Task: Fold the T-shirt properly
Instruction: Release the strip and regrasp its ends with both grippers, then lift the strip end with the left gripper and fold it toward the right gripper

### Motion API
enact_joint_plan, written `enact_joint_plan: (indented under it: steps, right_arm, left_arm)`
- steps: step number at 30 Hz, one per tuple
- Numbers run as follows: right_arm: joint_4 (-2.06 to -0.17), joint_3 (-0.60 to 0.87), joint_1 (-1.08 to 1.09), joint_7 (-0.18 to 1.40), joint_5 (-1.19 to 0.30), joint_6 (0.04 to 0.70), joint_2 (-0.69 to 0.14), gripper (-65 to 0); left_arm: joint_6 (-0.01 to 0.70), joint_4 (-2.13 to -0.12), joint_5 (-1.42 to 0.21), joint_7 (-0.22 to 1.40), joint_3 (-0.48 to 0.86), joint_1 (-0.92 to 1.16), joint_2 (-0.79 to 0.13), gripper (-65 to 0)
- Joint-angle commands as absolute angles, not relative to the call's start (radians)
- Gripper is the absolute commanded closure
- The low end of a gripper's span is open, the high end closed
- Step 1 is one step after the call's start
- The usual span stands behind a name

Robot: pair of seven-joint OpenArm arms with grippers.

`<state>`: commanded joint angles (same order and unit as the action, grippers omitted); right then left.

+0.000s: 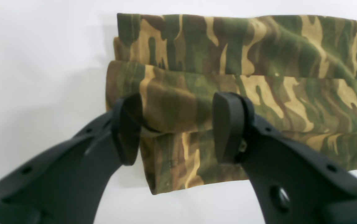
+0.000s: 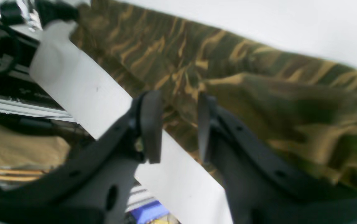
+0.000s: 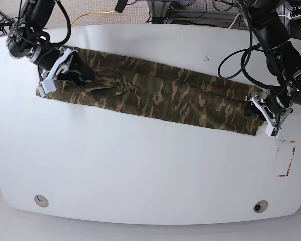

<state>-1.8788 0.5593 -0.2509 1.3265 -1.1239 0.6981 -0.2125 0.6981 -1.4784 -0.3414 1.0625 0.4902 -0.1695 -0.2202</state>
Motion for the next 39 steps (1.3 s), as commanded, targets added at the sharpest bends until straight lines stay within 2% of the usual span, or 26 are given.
enact_joint_plan:
  steps: [6,9,13,18,23,29,33,39]
  right_arm:
    - [-1.764,0.556,-0.156,1.322,-0.885,0.698,-0.216,-11.7]
    - [-1.646,0.553,-0.117,1.303,-0.805,0.698,-0.268,-11.7]
    - [-1.503,0.550,-0.101,1.228,-0.736,0.698,-0.348,-11.9]
    - [-1.325,0.544,-0.099,1.119,-0.717,0.698,-0.440,-12.2]
    - [-1.191,0.430,-0.068,1.004,-0.717,0.698,-0.496,-12.2]
    - [-1.164,0.380,-0.041,0.977,-0.717,0.698,-0.496,-12.0]
    - [-1.165,0.378,-0.028,0.977,-0.720,0.698,-0.489,-12.0]
    - [-1.165,0.377,-0.018,0.977,-0.720,0.698,-0.473,-11.9]
  left_arm:
    - [0.698,-1.414,-0.343,1.063,0.490,-0.171,-0.216,-33.6]
    - [0.698,-1.314,-0.344,1.044,0.490,-0.174,-0.222,-33.3]
    - [0.698,-1.282,-0.343,0.981,0.490,-0.130,-0.231,-33.2]
    - [0.698,-1.282,-0.344,0.957,0.490,-0.081,-0.245,-33.3]
    - [0.698,-1.296,-0.349,0.975,0.498,-0.025,-0.245,-33.2]
    - [0.698,-1.397,-0.351,0.998,0.504,0.077,-0.245,-33.2]
    - [0.698,-1.520,-0.355,1.001,0.572,0.151,-0.234,-33.2]
    - [0.698,-1.644,-0.492,1.072,0.687,0.173,-0.228,-33.8]
